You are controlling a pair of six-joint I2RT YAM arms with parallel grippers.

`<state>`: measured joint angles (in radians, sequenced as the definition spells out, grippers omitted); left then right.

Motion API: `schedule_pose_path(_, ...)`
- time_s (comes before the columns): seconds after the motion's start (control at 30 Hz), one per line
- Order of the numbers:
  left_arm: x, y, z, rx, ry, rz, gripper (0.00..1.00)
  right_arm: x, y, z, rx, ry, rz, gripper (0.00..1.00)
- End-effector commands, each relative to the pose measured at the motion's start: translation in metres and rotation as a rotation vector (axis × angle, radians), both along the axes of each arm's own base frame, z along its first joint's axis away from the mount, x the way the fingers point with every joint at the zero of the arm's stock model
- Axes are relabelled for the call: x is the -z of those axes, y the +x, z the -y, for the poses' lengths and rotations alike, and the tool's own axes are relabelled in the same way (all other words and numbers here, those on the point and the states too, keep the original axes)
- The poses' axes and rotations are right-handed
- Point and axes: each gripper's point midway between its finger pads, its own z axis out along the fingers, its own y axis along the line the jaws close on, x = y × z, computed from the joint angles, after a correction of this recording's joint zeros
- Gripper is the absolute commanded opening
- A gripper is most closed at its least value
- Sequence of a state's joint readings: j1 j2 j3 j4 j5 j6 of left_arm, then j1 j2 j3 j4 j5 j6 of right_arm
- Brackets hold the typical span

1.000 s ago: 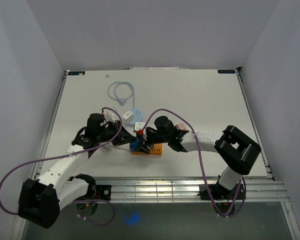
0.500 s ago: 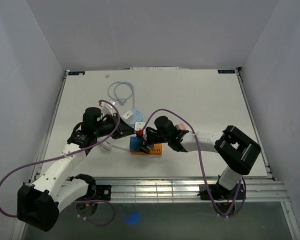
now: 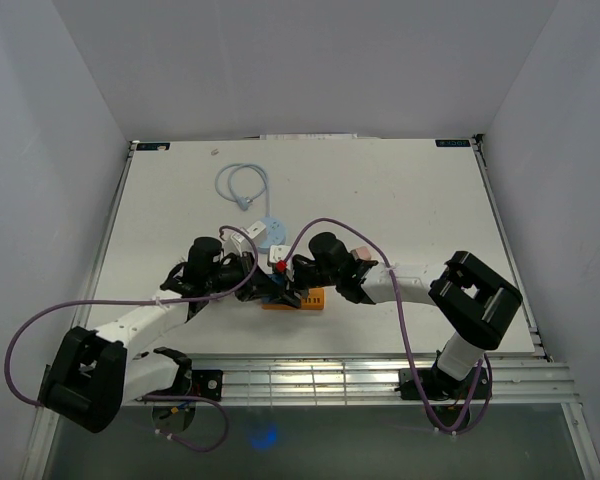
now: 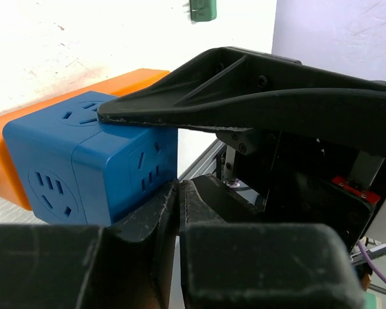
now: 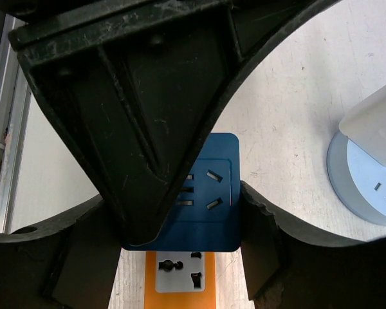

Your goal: Insert the plug

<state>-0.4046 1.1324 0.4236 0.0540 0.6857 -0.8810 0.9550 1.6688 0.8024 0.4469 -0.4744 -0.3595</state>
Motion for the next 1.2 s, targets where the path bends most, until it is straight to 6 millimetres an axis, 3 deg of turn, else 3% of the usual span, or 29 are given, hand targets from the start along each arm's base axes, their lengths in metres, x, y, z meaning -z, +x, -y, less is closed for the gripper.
schedule_pose_path(0.0,0.008,0.013,-0.011,-0.076,0.092,0.039,0.2,0.073,-0.036,0.046,0.021,-0.271,-0.227,0.08)
schedule_pose_path(0.07,0.001,0.015,-0.016,-0.095,0.134,0.051,0.2,0.073,-0.036,0.046,0.02,-0.269,-0.226,0.08)
schedule_pose_path(0.1,-0.02,0.023,-0.015,-0.104,0.123,0.1,0.2,0.072,-0.036,0.046,0.02,-0.27,-0.228,0.08)
schedule_pose_path(0.17,-0.029,0.024,-0.018,-0.105,0.154,0.106,0.21,0.071,-0.036,0.045,0.02,-0.266,-0.225,0.08)
schedule_pose_path(0.33,-0.08,0.029,-0.018,-0.119,0.121,0.19,0.21,0.06,-0.03,0.04,0.027,-0.262,-0.209,0.08)
schedule_pose_path(0.47,-0.102,0.03,-0.016,-0.116,0.104,0.222,0.21,0.051,-0.026,0.036,0.019,-0.267,-0.196,0.08)
schedule_pose_path(0.53,-0.099,0.032,-0.017,-0.119,0.11,0.221,0.22,0.051,-0.025,0.036,0.018,-0.272,-0.193,0.08)
schedule_pose_path(0.63,-0.07,0.03,-0.014,-0.096,0.119,0.176,0.22,0.054,-0.025,0.036,0.016,-0.276,-0.198,0.08)
schedule_pose_path(0.67,-0.058,0.029,-0.012,-0.086,0.114,0.154,0.21,0.055,-0.027,0.036,0.015,-0.28,-0.202,0.08)
schedule_pose_path(0.7,-0.031,0.019,-0.013,-0.082,0.121,0.088,0.21,0.058,-0.026,0.036,0.018,-0.284,-0.21,0.08)
schedule_pose_path(0.77,-0.012,0.022,-0.012,-0.086,0.108,0.097,0.2,0.058,-0.025,0.034,0.022,-0.288,-0.218,0.08)
schedule_pose_path(0.8,0.022,0.013,-0.018,-0.089,0.148,0.02,0.2,0.06,-0.026,0.034,0.025,-0.292,-0.229,0.08)
schedule_pose_path(0.9,0.05,0.008,-0.018,-0.078,0.154,-0.029,0.18,0.062,-0.025,0.033,0.034,-0.305,-0.238,0.08)
schedule_pose_path(1.0,0.049,0.008,-0.02,-0.1,0.152,-0.017,0.18,0.063,-0.025,0.034,0.037,-0.316,-0.243,0.08)
schedule_pose_path(1.17,0.012,0.019,-0.03,-0.141,0.207,0.08,0.19,0.06,-0.023,0.033,0.04,-0.307,-0.24,0.08)
